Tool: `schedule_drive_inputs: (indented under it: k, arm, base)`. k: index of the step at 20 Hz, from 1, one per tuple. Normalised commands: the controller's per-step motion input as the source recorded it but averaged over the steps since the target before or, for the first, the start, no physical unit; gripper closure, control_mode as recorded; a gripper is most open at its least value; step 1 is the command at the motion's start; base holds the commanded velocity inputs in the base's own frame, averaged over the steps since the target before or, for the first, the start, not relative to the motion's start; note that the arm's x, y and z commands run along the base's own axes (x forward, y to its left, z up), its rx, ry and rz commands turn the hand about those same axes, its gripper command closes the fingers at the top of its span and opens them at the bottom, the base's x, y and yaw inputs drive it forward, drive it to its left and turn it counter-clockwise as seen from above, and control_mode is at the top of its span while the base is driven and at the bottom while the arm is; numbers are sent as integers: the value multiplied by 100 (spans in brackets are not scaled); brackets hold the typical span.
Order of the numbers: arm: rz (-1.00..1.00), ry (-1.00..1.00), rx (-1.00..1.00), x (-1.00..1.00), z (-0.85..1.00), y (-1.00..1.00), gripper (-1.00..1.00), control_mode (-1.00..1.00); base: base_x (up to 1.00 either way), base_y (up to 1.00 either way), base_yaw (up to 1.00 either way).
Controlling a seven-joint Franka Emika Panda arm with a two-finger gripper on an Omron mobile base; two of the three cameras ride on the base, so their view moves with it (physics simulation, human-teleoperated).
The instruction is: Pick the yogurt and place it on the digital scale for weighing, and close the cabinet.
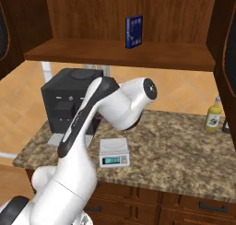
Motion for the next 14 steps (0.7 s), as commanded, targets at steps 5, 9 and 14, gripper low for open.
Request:
schedule_drive_inputs:
  k: [5, 9, 14]
  arm:
    - [63, 7, -1, 97, -100, -25, 100, -100]
    - [58, -4, 0, 54, -100, -39, 100, -100]
    - [29, -4, 0, 1, -96, -22, 100, -100]
  base:
    - [0, 0, 0]
    - [0, 0, 0]
    - [0, 0, 0]
